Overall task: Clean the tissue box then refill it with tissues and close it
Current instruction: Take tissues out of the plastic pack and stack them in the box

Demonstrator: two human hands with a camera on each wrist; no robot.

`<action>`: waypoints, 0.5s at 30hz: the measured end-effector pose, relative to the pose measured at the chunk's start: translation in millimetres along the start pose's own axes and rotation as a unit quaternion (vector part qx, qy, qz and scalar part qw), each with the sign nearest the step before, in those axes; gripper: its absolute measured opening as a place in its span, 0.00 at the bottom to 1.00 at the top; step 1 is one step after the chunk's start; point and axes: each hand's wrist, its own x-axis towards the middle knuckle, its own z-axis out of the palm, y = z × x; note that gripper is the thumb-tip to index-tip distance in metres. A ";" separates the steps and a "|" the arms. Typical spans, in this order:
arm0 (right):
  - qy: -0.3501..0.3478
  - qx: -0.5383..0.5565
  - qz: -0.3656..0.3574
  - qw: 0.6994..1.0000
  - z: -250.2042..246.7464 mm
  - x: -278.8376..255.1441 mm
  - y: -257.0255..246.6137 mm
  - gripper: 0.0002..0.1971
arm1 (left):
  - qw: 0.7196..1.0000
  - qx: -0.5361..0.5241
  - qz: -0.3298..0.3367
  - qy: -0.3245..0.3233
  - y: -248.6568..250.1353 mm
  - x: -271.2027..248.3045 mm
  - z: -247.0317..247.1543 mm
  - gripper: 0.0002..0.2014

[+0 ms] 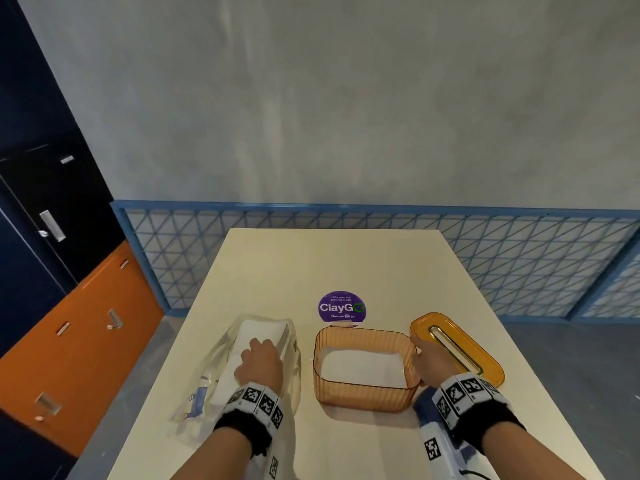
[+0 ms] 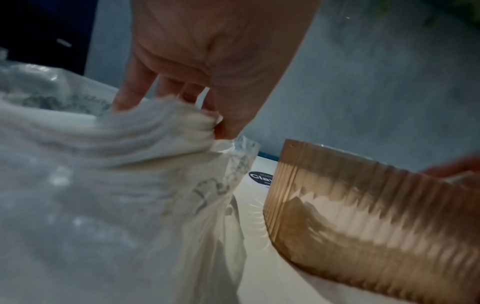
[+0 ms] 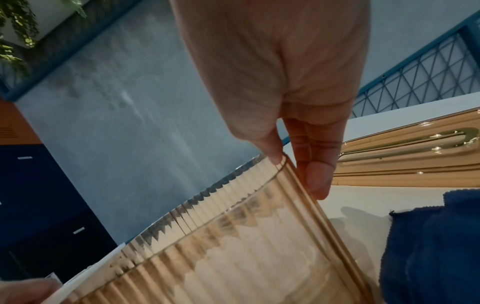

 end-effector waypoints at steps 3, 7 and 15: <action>0.004 -0.024 -0.002 1.000 -0.5 -1.8 -1.6 0.25 | 0.999 0.045 0.012 -0.018 7.0 0.5 0.1 0.14; -0.001 -0.048 0.001 0.999 -1.5 -4.0 -3.7 0.26 | 0.996 0.085 0.020 -0.032 13.4 -0.5 2.5 0.15; -0.007 0.007 0.003 1.000 -0.6 -2.9 -0.6 0.25 | 0.999 -0.006 0.036 -0.014 -5.3 8.3 -13.3 0.13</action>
